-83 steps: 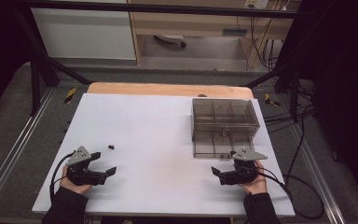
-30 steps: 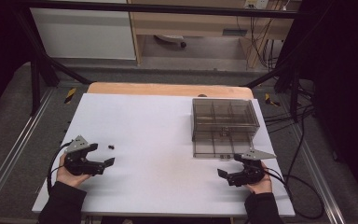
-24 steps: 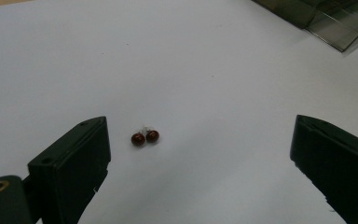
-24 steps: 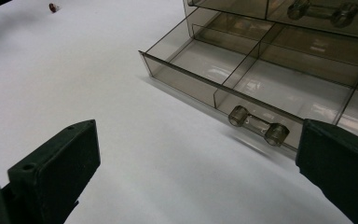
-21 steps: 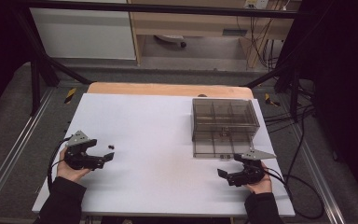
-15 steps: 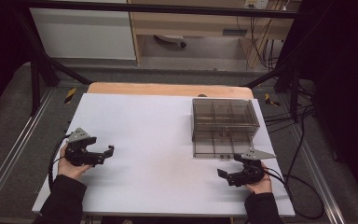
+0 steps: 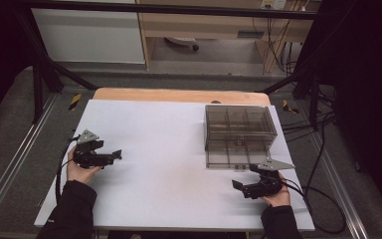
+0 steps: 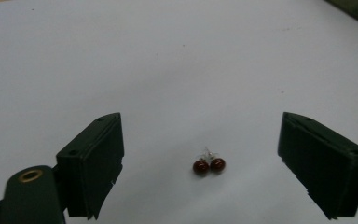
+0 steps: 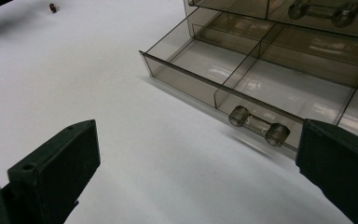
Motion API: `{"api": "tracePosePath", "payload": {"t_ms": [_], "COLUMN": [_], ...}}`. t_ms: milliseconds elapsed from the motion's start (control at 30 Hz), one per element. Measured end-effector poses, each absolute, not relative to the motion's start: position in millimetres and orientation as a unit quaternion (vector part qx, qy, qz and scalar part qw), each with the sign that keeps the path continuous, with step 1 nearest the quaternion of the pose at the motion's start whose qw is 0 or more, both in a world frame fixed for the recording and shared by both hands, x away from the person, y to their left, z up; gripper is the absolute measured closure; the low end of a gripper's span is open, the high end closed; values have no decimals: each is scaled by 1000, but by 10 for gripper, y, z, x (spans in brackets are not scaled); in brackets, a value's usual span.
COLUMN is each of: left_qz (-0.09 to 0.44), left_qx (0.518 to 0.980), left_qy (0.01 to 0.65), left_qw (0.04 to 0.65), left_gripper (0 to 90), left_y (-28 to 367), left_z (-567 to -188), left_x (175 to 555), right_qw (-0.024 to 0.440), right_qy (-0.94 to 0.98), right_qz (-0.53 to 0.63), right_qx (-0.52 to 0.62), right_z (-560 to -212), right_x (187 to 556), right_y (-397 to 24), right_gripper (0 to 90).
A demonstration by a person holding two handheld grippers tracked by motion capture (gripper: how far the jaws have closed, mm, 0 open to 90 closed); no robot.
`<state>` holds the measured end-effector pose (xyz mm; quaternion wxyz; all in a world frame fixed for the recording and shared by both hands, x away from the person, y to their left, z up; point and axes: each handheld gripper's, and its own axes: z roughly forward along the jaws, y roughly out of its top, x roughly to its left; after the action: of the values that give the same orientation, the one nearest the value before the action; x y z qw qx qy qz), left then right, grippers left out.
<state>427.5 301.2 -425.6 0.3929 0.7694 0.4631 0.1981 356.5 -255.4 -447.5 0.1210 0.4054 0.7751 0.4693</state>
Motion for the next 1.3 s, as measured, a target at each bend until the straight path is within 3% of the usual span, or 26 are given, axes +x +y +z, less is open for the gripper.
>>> {"api": "tracePosePath", "payload": {"t_ms": [900, 1300], "left_qz": [171, 166], "left_qx": [788, 795], "left_qy": [467, 459], "left_qw": [364, 360], "left_gripper": [589, 685], "left_y": [2975, 2938], "left_z": [-4434, -4461], "left_x": [4343, 4350], "right_qw": [120, 120], "right_qy": [774, 774], "right_qz": [472, 472], "right_qx": [405, 405], "right_z": [-4469, -4469], "right_x": [3567, 3568], "right_y": [-2557, -2558], "right_gripper": [4, 4]}}
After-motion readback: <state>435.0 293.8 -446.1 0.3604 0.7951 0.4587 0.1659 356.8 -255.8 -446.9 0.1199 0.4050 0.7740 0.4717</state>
